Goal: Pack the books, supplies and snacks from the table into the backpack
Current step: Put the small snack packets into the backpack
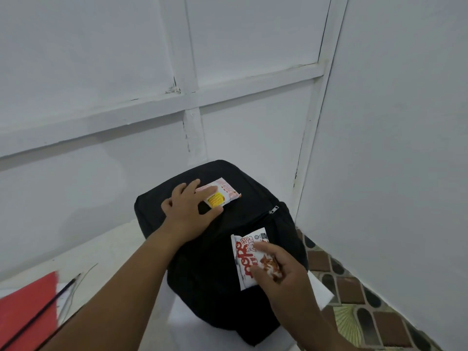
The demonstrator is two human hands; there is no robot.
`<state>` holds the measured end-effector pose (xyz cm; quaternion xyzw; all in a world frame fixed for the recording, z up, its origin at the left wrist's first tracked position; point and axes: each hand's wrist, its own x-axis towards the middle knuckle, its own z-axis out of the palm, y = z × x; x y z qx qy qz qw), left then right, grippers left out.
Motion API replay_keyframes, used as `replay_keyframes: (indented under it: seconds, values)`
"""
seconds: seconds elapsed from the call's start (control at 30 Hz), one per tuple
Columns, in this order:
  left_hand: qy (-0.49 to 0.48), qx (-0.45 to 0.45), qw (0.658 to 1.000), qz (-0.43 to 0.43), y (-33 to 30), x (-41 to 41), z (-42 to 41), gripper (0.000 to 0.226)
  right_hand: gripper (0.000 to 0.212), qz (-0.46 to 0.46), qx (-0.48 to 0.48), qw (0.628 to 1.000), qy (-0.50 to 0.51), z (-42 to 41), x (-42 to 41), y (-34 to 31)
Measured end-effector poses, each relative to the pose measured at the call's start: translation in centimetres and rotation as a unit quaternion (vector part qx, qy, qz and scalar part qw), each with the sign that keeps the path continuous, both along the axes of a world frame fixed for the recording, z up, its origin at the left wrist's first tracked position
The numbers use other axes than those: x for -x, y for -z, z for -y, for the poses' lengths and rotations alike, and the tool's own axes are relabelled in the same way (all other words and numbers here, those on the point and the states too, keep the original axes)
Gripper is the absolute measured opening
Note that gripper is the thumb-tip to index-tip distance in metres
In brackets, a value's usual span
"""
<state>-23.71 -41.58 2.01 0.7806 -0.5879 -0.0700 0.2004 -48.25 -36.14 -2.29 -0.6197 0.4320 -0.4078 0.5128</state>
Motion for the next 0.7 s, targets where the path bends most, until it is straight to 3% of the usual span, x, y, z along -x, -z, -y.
replay_keyframes:
  seconds: [0.13,0.27,0.33,0.43,0.57,0.7]
  values:
    - [0.025,0.07,0.994,-0.076,-0.3,1.2,-2.2,0.056,0.033,-0.017,-0.037,0.998,-0.051,2.5,0.6,0.1]
    - [0.089,-0.029,0.993,-0.074,0.2,1.7,-5.1,0.075,0.031,-0.047,-0.09,0.988,-0.115,4.2,0.2,0.3]
    - [0.086,-0.031,0.994,-0.06,0.6,1.7,-5.9,0.062,0.031,-0.057,-0.098,0.985,-0.128,4.9,-0.1,0.2]
    - [0.022,0.091,0.995,-0.047,0.6,2.1,-6.4,0.026,0.03,-0.042,-0.119,0.982,-0.143,5.8,-0.5,0.0]
    - [-0.037,0.211,0.976,-0.027,-0.6,3.1,-6.3,0.018,0.03,-0.04,-0.15,0.964,-0.218,6.3,-1.2,-0.7]
    - [-0.072,0.241,0.967,-0.045,-2.6,3.7,-5.9,0.01,0.039,-0.045,-0.178,0.94,-0.289,7.3,-1.9,-2.3]
